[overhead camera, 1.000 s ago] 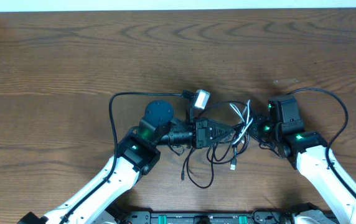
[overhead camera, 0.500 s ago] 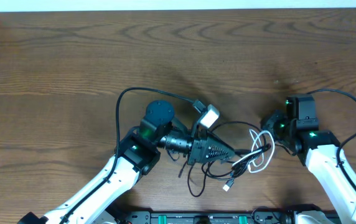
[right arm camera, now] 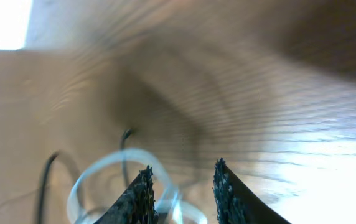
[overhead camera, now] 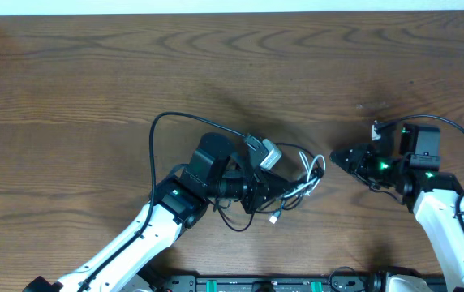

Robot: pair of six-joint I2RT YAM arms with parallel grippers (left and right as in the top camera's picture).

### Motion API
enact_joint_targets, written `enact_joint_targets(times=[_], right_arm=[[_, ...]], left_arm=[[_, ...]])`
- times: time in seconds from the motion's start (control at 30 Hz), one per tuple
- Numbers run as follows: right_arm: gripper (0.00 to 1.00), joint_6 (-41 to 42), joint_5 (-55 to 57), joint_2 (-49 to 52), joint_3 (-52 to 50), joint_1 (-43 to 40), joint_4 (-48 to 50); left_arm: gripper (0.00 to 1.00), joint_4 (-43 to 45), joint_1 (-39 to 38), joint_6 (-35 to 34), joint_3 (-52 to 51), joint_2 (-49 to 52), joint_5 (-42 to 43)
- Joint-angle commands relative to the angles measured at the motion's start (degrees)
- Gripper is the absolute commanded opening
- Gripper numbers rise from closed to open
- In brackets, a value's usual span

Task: Untangle cables

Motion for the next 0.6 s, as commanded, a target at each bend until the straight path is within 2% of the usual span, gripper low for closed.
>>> enact_joint_targets(times=[0.0,0.2,0.47,0.57], right_arm=[[0.32,-5.6,-17.0,-1.0,0.3,-2.0,1.0],[0.31,-8.5,-28.6,-1.0,0.3,-1.9,1.3],[0.28,-9.2,-31.3,-1.0,0.3,0.2,1.1],[0.27,-10.6,-31.1,-1.0,0.3,2.0,1.0]], left_arm=[[0.08,0.2,0.1,2.1,0.5,-0.2,-7.1],[0.08,0.0,0.1,2.1,0.5,-0.2,-7.3],[0.08,-0.2,0.1,2.0,0.5,-0.2,-7.3],[0.08,0.8,0.2,-4.0,0.5,-0.2,-7.3]])
